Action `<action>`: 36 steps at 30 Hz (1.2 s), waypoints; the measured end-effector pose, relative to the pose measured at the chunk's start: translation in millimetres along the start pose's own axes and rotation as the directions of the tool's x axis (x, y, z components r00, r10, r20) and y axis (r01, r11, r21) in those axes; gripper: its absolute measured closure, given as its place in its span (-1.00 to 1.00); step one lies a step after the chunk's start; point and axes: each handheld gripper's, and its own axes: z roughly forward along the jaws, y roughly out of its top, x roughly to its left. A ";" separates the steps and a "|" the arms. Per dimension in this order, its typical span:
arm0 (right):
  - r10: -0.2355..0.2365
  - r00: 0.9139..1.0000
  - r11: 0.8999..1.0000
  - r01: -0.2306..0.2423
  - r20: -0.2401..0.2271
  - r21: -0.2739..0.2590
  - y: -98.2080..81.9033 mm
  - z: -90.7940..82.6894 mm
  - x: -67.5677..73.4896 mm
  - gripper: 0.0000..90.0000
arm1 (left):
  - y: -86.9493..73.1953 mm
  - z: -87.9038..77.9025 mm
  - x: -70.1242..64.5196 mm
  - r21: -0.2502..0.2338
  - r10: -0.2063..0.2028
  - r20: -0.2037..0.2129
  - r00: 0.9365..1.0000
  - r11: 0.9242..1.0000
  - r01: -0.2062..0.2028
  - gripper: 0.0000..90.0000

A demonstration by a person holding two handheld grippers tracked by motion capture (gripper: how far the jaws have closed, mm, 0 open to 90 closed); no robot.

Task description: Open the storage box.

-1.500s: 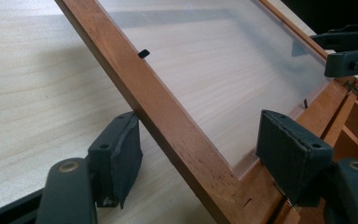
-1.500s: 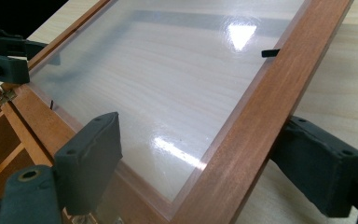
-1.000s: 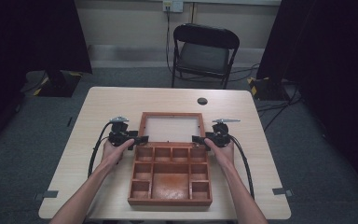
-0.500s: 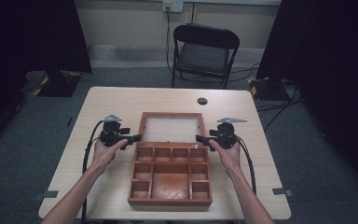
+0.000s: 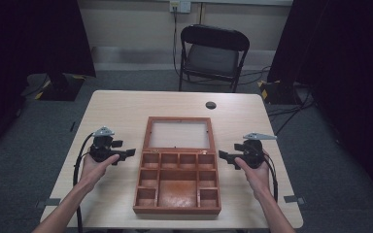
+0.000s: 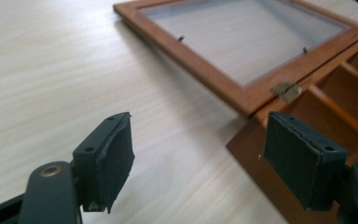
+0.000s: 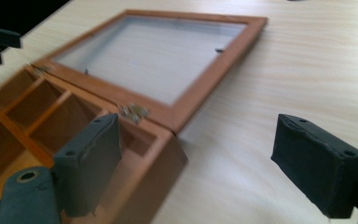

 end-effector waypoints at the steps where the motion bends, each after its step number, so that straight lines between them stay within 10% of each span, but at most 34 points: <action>1: -0.006 1.000 1.000 0.006 0.008 0.002 -2.6 -4.0 -0.1 -0.67 | -4.1 -2.8 1.7 0.004 0.000 -0.008 1.000 1.000 0.000 -0.48; 18: -0.030 0.983 0.987 0.001 0.181 0.158 -57.2 -34.2 -24.3 -0.67 | -49.2 -14.9 11.8 0.113 0.025 -0.116 0.993 0.994 -0.012 -0.48; 24: -0.055 0.958 0.975 -0.010 0.282 0.224 -64.0 -24.0 -34.2 -0.70 | -54.0 -8.3 5.5 0.126 0.140 -0.163 0.977 0.985 -0.120 -0.52; 26: -0.085 0.940 0.978 0.015 0.330 0.207 -67.4 -21.3 -33.9 -0.73 | -55.5 -7.3 5.8 0.114 0.133 -0.159 0.978 0.987 -0.116 -0.58; 36: -0.080 0.937 0.992 0.043 0.340 0.115 -78.0 -19.9 -34.0 -0.82 | -59.0 -6.9 7.3 0.086 0.136 -0.172 0.976 0.989 -0.122 -0.68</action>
